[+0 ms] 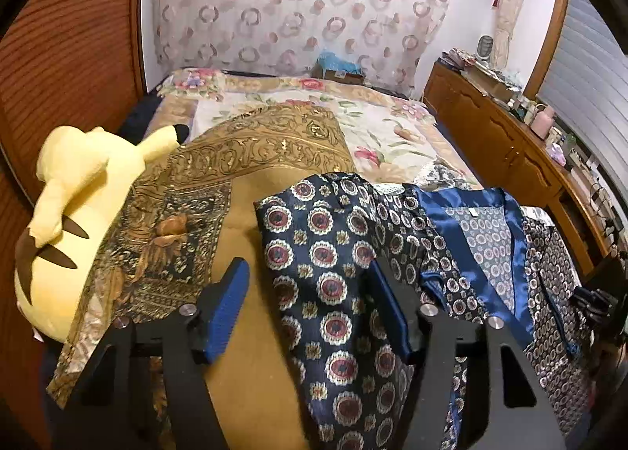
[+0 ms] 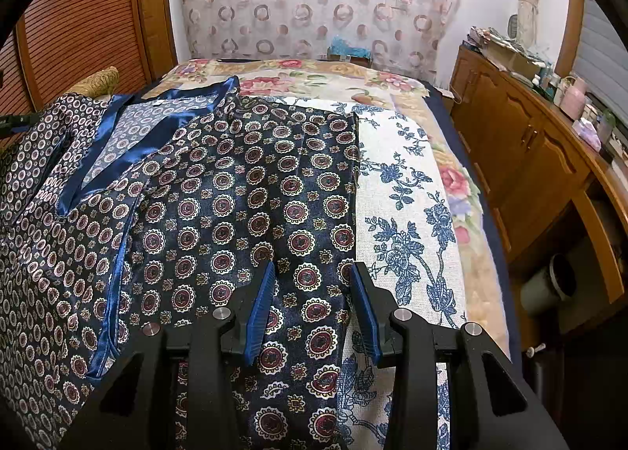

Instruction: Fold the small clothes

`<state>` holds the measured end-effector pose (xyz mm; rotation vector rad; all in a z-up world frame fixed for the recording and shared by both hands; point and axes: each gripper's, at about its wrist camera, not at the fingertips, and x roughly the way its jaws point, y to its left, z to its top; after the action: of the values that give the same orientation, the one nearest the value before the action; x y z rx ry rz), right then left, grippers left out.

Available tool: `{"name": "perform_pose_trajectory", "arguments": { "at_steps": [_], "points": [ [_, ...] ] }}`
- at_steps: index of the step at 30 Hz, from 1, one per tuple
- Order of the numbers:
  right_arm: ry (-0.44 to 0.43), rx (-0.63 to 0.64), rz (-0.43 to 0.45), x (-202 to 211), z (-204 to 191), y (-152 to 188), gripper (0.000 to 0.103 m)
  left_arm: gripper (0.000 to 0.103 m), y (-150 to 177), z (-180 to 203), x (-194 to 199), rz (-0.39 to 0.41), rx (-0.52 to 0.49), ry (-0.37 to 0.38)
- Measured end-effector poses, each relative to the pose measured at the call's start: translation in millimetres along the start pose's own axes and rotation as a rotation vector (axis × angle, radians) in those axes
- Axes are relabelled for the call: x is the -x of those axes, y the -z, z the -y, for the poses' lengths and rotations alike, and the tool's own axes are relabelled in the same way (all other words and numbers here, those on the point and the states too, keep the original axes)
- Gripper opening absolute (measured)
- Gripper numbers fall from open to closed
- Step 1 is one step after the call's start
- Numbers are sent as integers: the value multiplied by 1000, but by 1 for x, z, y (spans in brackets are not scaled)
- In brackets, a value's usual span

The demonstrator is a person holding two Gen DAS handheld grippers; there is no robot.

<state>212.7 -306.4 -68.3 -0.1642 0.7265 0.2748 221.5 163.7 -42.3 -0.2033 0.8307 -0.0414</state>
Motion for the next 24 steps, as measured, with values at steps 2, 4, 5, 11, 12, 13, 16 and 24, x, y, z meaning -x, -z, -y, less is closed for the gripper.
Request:
{"name": "perform_pose_trajectory", "arguments": {
  "at_steps": [2,4,5,11,12,13,16,24],
  "points": [
    [-1,0,0,0,0,0,41,56,-3,-2,-3,-14,10,13],
    [-1,0,0,0,0,0,41,54,-4,-3,-3,-18,19,15],
    [0,1,0,0,0,0,41,50,-5,-4,-4,-18,20,17],
    [0,1,0,0,0,0,41,8,-6,1,3,-15,-5,65],
    [0,1,0,0,0,0,41,6,-5,3,6,-10,-15,64],
    [0,2,0,0,0,0,41,5,-4,6,10,-2,-25,71],
    [1,2,1,0,0,0,41,3,7,23,30,30,-78,115],
    [4,6,1,0,-1,0,41,3,50,63,64,88,-173,178]
  ]
}}
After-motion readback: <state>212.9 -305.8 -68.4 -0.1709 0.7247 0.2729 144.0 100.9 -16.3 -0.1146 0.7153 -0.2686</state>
